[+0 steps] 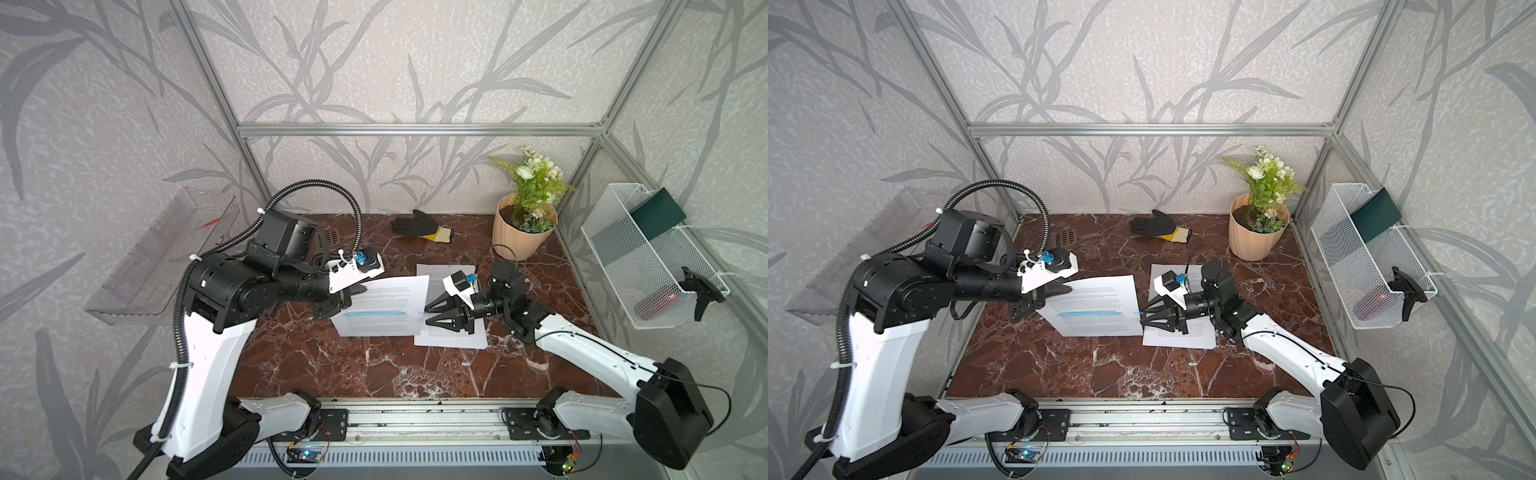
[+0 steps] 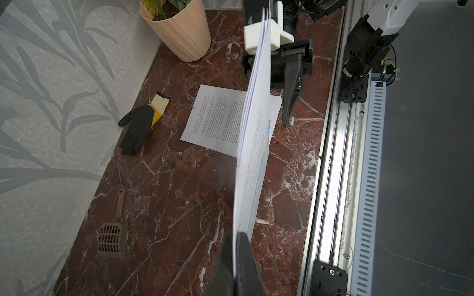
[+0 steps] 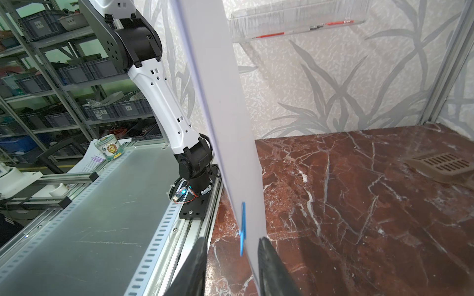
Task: Unclip the paperclips from the documents
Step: Remove the paper clip from the document.
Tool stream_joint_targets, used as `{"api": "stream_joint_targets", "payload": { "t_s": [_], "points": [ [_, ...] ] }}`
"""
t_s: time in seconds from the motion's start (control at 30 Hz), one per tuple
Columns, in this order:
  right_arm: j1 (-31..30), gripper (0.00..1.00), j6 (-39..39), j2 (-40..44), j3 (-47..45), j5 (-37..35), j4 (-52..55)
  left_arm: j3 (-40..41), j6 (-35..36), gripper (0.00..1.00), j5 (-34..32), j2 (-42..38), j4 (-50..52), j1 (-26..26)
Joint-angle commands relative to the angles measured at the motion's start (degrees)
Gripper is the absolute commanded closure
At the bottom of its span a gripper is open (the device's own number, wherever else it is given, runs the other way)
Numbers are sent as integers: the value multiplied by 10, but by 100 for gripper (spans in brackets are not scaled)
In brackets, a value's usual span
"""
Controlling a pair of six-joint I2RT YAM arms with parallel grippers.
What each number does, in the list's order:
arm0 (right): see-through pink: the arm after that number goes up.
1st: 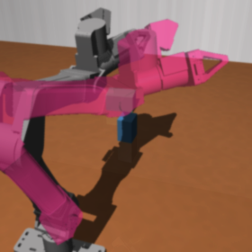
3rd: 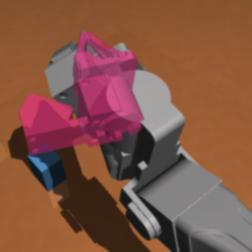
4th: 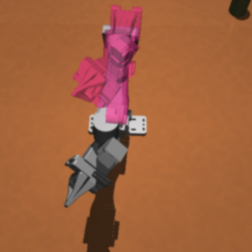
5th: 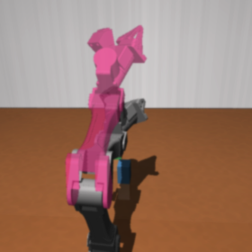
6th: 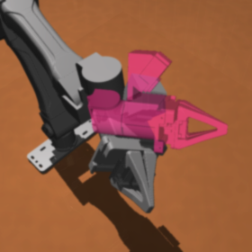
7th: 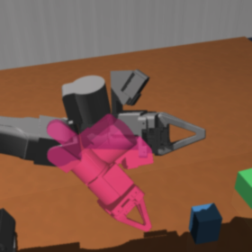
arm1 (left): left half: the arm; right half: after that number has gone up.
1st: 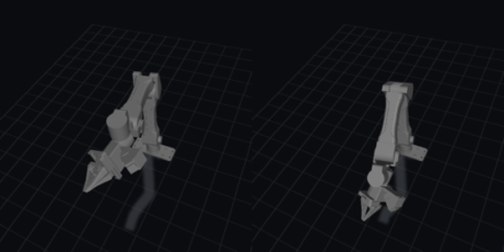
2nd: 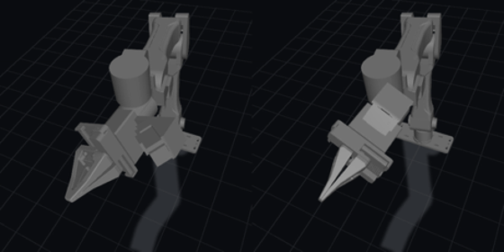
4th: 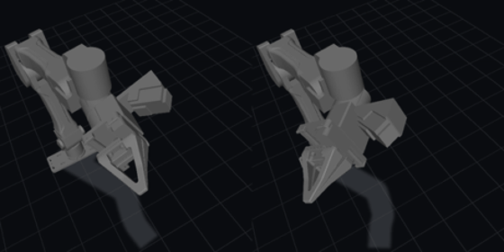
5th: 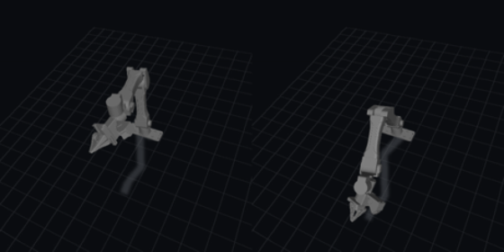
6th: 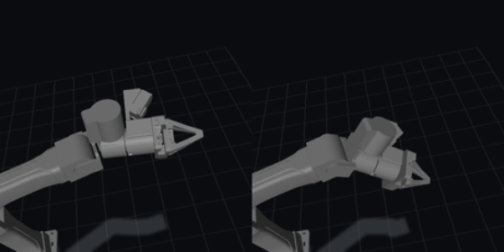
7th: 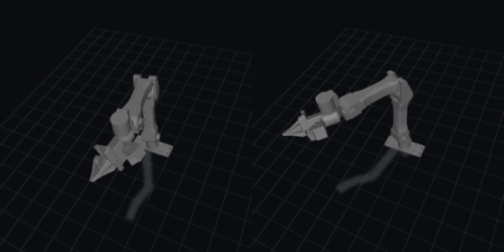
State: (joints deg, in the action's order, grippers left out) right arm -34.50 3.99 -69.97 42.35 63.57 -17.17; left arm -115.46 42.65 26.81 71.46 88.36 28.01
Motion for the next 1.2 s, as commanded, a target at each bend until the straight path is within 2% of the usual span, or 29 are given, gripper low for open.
{"api": "stream_joint_targets", "payload": {
  "t_s": [0.0,0.37,0.77,1.17],
  "points": [
    [-3,68,7,13,10,-5,19,-4,18,100,7,0,16,1],
    [-3,69,-41,4,15,-20,-29,-2,18,100,7,1,11,2],
    [-5,86,-57,3,16,-19,-18,10,20,100,-1,-5,6,1],
    [-19,93,-53,-10,24,-40,6,10,16,100,-1,-3,-8,2]
  ]
}}
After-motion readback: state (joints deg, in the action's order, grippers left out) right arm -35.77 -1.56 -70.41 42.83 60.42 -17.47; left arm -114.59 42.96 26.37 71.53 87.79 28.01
